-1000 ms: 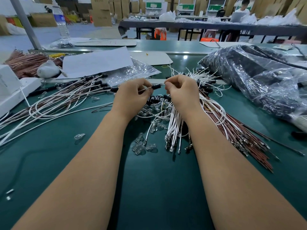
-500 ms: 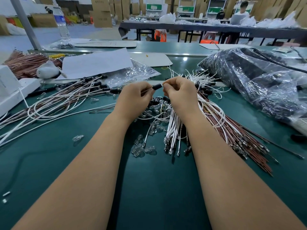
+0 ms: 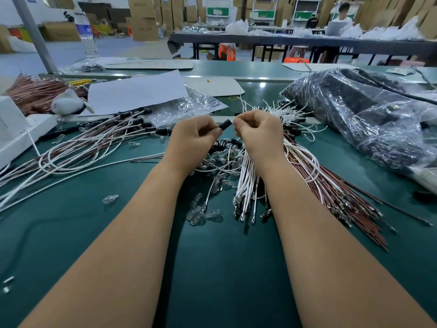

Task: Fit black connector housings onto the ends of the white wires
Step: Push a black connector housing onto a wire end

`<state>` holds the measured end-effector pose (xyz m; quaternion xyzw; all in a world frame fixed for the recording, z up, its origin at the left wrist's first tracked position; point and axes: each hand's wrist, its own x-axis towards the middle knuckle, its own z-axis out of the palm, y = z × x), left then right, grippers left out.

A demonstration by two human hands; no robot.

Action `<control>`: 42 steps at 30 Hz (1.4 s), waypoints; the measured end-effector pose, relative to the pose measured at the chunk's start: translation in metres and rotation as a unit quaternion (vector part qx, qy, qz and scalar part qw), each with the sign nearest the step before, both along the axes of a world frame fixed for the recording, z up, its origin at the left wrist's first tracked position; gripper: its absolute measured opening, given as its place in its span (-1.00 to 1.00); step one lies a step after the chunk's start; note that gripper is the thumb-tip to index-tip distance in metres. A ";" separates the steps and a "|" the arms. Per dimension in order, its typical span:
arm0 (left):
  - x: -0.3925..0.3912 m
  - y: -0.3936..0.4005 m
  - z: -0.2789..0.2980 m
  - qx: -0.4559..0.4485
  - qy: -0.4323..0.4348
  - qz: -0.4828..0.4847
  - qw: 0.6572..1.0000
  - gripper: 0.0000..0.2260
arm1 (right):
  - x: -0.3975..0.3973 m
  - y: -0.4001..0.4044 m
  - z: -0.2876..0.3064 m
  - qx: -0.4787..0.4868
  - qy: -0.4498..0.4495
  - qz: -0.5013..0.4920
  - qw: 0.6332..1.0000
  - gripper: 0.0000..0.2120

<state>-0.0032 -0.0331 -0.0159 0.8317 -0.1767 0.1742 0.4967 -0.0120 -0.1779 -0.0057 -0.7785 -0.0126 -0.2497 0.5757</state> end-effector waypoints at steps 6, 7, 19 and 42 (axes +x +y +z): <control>-0.002 0.003 0.001 -0.022 0.003 -0.012 1.000 -0.89 | -0.001 0.003 0.000 0.018 0.007 0.019 1.000 -0.78; -0.002 0.003 0.001 -0.029 0.005 -0.013 0.999 -0.90 | -0.001 0.003 0.001 0.016 0.007 0.021 1.000 -0.78; 0.002 0.001 -0.001 -0.039 -0.007 0.007 0.999 -0.88 | -0.004 0.011 -0.001 -0.062 -0.015 0.011 0.998 -0.90; 0.005 0.011 0.008 -0.064 0.096 -0.081 0.990 -0.83 | 0.000 0.013 -0.001 -0.005 -0.009 0.047 0.999 -0.89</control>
